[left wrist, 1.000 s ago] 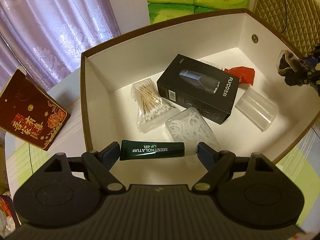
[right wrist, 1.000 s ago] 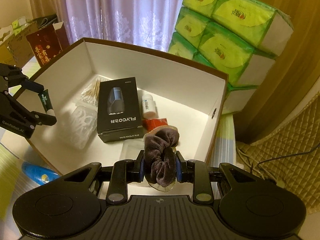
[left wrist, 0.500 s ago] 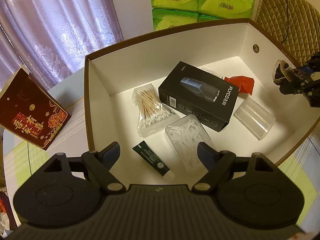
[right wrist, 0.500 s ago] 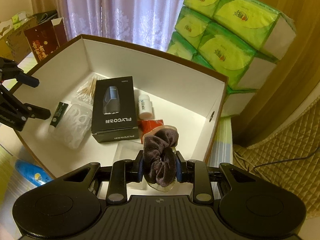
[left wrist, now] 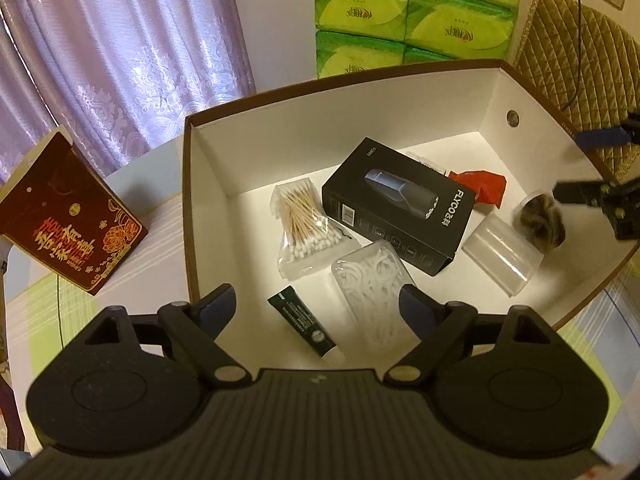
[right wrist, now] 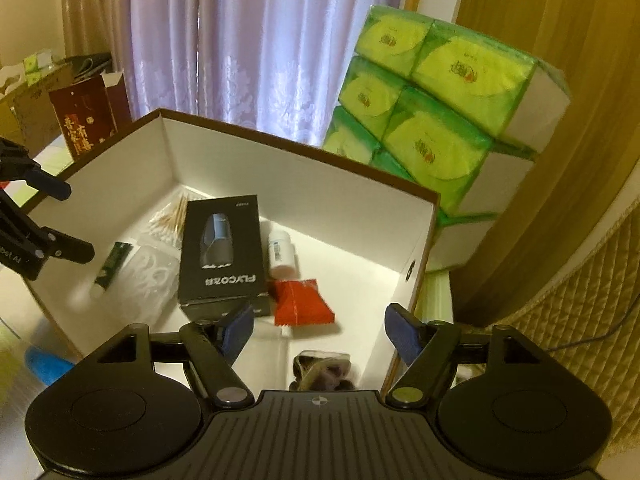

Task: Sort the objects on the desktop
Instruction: 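Open both tools to release the lip gel tube and scrunchie in the box, then withdraw both tools from the box toward the blue tube and white clip, then grasp the blue tube with the left tool while the right tool grasps the white hair clip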

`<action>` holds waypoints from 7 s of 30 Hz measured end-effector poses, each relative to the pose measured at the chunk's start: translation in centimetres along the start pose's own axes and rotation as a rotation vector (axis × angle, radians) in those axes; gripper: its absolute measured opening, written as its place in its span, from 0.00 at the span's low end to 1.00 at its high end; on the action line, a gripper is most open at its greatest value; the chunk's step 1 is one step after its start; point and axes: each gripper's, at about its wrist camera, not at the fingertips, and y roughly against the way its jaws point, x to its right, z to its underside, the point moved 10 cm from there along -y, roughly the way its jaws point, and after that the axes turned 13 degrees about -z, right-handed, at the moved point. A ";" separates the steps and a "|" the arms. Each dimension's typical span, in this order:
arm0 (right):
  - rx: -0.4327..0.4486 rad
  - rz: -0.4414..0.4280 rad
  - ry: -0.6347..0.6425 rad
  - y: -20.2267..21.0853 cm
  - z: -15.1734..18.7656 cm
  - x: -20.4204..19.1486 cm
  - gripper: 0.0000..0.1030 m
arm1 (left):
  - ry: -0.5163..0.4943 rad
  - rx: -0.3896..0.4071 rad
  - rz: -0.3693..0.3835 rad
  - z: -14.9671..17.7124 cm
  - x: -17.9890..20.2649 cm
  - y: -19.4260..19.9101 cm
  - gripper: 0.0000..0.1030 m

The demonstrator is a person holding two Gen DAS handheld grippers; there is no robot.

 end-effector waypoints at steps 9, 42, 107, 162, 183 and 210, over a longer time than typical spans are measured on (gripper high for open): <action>-0.020 -0.063 -0.065 1.0 1.2 -1.6 0.89 | 0.035 0.006 0.008 0.5 -0.1 1.5 0.90; 0.082 -0.084 -0.147 8.5 0.9 -8.3 0.98 | 0.184 0.114 -0.004 2.4 -1.1 12.0 0.96; -0.099 -0.140 -0.240 7.3 13.8 -17.1 0.98 | 0.277 -0.058 -0.052 19.0 0.4 15.0 0.96; -0.159 -0.101 -0.290 -0.3 16.6 -11.2 0.98 | -0.181 -0.006 0.010 14.9 4.5 1.6 0.77; -0.065 -0.166 -0.129 -1.7 14.2 -12.8 0.98 | 0.140 -0.176 -0.006 21.4 -0.8 2.7 0.25; -0.078 -0.135 -0.127 -2.4 15.1 -12.7 0.82 | 0.267 -0.196 -0.055 21.9 -2.2 2.8 0.33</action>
